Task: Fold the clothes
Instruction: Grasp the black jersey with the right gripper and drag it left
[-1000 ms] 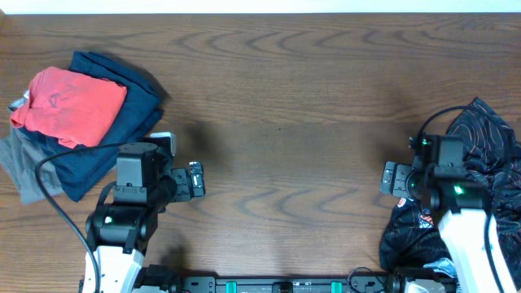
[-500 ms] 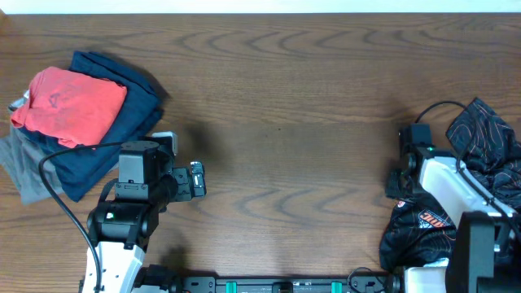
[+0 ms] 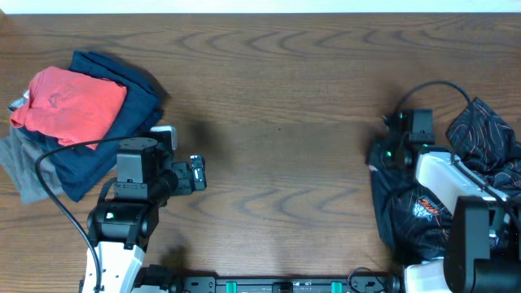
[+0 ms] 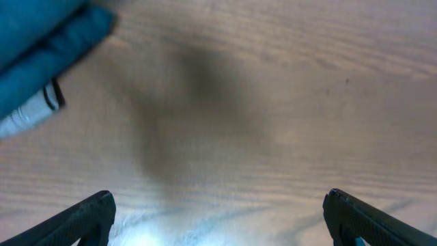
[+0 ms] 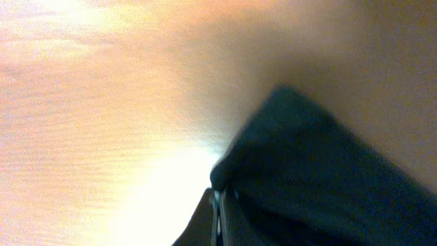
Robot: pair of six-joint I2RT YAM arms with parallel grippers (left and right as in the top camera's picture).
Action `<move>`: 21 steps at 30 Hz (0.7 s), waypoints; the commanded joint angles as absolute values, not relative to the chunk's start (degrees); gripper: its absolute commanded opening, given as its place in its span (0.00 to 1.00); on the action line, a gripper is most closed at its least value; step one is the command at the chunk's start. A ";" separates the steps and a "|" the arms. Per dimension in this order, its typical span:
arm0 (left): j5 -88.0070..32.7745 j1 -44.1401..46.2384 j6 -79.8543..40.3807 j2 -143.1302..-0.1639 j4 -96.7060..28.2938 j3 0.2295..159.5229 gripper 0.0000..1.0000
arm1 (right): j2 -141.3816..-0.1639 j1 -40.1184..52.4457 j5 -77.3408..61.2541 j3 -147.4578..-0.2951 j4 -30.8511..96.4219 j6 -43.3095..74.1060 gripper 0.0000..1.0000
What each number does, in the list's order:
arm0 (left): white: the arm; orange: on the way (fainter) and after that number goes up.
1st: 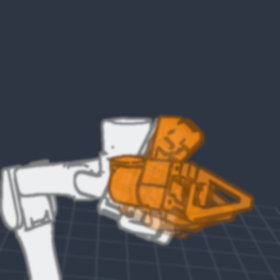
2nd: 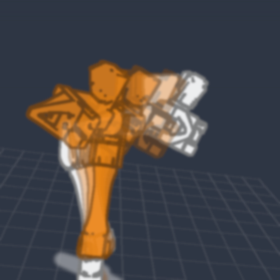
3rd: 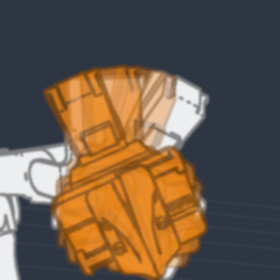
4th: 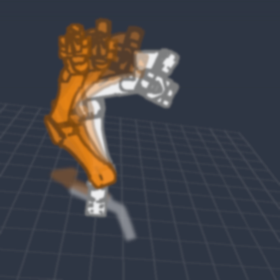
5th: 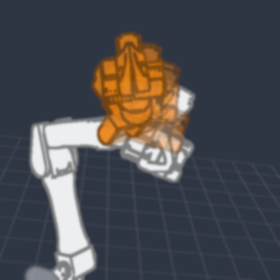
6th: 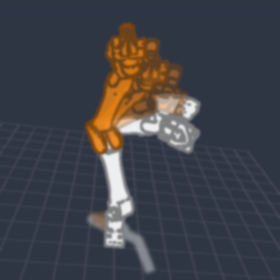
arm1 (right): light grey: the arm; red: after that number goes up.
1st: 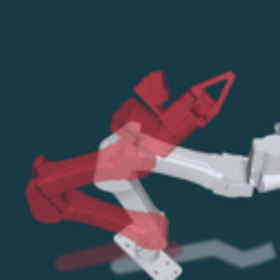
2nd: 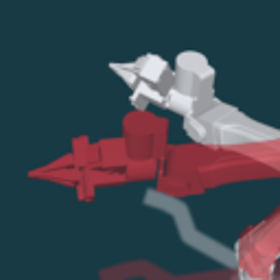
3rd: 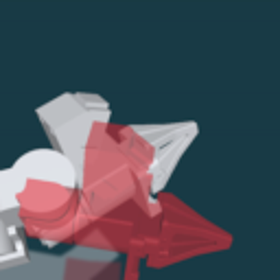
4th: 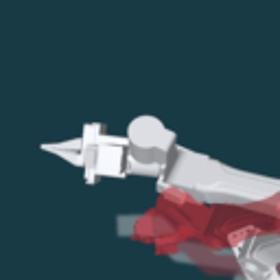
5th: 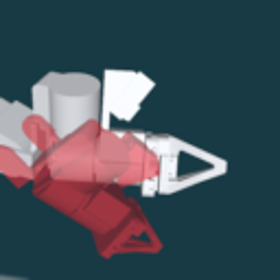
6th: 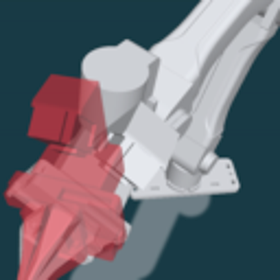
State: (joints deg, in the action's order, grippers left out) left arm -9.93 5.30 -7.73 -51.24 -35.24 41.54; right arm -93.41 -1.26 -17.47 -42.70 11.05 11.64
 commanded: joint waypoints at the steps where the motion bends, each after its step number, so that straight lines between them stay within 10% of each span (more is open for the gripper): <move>1: -9.87 5.13 -8.25 -51.24 -33.47 42.72 0.98 | -93.23 2.68 -39.33 -45.84 1.74 11.66 0.01; 11: -9.89 5.13 -8.25 -51.64 -28.08 42.72 0.98 | -93.23 20.32 -24.69 -52.10 -17.26 14.52 0.01; 17: -9.96 5.13 -8.27 -51.99 -27.99 42.72 0.98 | -92.95 19.77 -22.22 -52.21 -12.93 14.50 0.97; 21: -11.97 5.13 -8.29 -51.99 -27.11 42.72 0.98 | -90.02 15.09 -17.78 -52.23 -4.29 14.57 0.99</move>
State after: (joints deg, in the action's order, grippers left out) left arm -10.33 5.30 -7.75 -51.81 -27.94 41.60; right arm -93.01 18.44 -22.94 -51.51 -7.03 14.17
